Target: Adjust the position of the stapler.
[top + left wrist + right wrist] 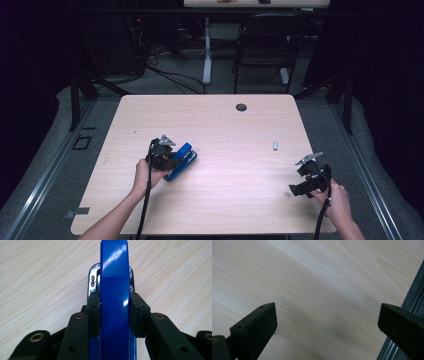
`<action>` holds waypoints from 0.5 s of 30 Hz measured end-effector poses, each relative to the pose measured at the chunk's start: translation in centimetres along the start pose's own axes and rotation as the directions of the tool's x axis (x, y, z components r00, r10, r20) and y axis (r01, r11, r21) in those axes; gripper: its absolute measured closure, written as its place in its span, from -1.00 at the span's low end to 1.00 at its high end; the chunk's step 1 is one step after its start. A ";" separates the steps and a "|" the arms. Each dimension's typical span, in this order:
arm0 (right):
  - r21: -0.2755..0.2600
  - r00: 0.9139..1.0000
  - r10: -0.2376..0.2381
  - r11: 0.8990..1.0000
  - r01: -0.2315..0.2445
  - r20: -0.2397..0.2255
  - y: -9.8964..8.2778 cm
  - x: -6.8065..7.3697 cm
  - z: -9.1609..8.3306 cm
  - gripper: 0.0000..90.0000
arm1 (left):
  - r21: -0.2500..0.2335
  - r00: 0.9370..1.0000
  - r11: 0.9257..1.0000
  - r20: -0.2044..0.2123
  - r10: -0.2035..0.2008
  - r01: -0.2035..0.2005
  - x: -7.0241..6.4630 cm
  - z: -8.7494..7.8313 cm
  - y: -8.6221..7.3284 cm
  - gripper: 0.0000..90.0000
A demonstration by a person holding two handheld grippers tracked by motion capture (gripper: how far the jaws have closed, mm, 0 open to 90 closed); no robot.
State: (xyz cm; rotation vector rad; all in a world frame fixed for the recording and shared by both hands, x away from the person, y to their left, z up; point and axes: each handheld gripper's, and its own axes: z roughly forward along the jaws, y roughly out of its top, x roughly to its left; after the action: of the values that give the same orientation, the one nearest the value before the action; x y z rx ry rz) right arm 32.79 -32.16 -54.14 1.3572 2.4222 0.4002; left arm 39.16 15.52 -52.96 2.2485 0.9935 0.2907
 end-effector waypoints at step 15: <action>-0.002 1.000 -0.003 1.000 0.003 0.007 0.0 0.0 -0.1 -0.96 | -0.039 0.984 0.990 0.110 0.140 -0.137 -3.4 -1.1 0.9 0.48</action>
State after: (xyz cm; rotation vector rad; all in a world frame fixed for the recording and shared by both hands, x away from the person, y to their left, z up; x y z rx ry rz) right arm 32.76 -32.21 -54.05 1.3512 2.4177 0.3960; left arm 36.89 13.14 -51.35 2.2827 0.7703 0.2351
